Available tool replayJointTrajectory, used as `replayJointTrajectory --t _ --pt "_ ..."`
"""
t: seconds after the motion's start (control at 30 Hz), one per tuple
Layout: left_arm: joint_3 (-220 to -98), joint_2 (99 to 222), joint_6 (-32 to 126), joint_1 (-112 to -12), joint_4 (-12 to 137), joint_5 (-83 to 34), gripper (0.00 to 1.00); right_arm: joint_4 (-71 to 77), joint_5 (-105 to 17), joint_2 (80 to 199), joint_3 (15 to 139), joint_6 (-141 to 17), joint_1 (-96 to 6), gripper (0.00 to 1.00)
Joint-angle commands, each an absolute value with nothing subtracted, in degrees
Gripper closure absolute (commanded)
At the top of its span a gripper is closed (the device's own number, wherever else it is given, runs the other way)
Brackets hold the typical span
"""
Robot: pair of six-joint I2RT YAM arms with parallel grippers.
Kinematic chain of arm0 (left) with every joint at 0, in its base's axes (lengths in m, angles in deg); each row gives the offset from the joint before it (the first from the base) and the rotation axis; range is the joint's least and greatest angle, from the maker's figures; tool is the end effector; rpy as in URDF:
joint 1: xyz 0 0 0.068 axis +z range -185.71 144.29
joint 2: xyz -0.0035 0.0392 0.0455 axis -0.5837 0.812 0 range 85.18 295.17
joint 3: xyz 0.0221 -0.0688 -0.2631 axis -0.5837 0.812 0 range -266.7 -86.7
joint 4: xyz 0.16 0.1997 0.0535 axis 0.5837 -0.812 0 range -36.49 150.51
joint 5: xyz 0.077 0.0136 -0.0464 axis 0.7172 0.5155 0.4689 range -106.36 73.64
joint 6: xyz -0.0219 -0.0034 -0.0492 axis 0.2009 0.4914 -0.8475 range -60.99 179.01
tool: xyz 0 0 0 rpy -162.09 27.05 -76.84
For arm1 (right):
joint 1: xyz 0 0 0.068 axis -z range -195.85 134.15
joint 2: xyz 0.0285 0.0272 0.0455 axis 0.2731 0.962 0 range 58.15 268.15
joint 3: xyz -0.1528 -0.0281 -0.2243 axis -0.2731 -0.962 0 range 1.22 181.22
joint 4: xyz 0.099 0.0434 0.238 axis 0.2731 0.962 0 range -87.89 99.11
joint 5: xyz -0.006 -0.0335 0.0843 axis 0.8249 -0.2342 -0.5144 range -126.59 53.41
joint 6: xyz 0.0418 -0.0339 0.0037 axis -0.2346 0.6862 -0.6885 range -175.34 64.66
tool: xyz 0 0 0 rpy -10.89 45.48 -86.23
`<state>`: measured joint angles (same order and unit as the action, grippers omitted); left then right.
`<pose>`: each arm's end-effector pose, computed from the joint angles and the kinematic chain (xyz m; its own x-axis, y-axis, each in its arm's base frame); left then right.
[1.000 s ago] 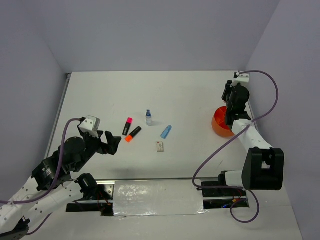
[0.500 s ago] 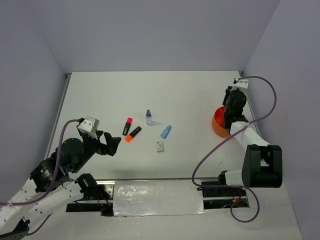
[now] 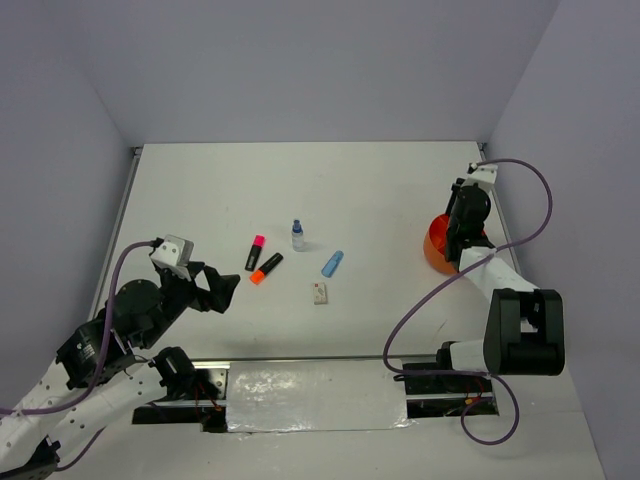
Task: Sort the stationery into containers
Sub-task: Place the stationery in the storage box, then pick up the stationery from the center of the board.
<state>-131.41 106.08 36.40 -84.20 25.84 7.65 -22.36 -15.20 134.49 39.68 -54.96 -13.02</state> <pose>0.0625 -0.0488 0.3414 -0.2765 -0.2175 -0.9361 0.3389 0.8894 -0.3067 0.2911 -0.0272 0.2421 -0.2343 0.0054 -0.9721 0.3988 0.9125 -0.0911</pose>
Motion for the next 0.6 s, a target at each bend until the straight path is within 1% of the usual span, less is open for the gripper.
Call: replayJointTrajectory --t 0.0,0.1,0.13,0.17,0.3,0.33,0.57 --pt "-131.52 105.57 36.95 -83.96 28.08 8.24 0.01 -25.84 -13.56 133.56 38.84 -56.75 -13.03 0.73" --pt "-131.61 105.65 36.95 -83.96 28.17 8.16 0.01 -26.19 -14.88 132.16 38.66 -56.57 -13.12 0.66" --pt "-131.52 105.65 37.04 -83.96 28.17 8.16 0.01 -26.01 -15.31 131.37 38.84 -56.49 -13.12 0.61" --pt "-131.44 105.65 37.04 -83.96 28.17 7.98 0.01 -25.23 -16.36 131.10 39.80 -56.31 -13.21 0.59" --pt "-131.44 105.92 37.04 -83.96 28.26 7.89 0.01 -22.59 -17.25 129.96 42.18 -56.40 -13.47 0.55" --pt "-131.61 105.92 37.04 -83.96 28.17 7.98 0.01 -22.32 -17.34 129.26 42.44 -56.40 -13.47 0.53" --pt "-131.52 106.09 36.95 -83.96 28.17 8.16 0.01 -20.48 -18.47 127.59 43.58 -56.48 -14.17 0.52"
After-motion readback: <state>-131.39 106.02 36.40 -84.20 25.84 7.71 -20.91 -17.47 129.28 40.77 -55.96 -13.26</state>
